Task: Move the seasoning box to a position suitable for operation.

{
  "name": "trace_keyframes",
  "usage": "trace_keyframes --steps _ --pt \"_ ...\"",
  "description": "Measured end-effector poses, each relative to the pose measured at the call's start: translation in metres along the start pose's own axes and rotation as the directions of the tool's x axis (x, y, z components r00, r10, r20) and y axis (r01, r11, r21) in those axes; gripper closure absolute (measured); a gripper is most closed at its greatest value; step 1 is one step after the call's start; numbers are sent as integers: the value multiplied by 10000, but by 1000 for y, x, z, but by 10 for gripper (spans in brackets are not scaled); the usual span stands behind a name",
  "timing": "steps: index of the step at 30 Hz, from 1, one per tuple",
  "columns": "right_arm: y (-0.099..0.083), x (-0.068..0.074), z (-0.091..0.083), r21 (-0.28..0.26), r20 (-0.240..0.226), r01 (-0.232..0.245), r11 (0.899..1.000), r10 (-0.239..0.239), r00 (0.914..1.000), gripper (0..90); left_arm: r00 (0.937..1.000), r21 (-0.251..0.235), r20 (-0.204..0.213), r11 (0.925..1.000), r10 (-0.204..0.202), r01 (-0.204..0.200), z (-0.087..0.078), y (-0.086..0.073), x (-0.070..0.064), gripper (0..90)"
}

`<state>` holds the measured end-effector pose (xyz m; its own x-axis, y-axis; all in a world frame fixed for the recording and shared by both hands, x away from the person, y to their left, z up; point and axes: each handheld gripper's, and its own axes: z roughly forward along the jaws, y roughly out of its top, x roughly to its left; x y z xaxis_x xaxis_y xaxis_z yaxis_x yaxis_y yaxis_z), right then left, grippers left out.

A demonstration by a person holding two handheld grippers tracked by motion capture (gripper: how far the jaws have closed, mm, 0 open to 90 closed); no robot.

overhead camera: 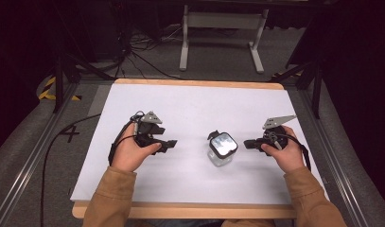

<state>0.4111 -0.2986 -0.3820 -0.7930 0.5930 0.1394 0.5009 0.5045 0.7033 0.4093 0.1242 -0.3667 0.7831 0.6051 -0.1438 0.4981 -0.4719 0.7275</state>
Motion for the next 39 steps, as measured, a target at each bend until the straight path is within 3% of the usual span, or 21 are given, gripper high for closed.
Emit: trace_keyframes --steps 15,25,39 --pt "-1 -4 15 -104 -458 -21 9999 17 9989 897 10000 2 -45 10000 -15 15 -2 -2 -2 308" --pt "-1 3 36 500 -900 256 9984 -211 9957 899 10000 106 -29 9999 -28 28 -2 -3 -3 307" --pt "-6 8 40 956 -1001 268 9951 -172 9948 900 9999 107 102 9999 29 -30 4 1 -3 306"
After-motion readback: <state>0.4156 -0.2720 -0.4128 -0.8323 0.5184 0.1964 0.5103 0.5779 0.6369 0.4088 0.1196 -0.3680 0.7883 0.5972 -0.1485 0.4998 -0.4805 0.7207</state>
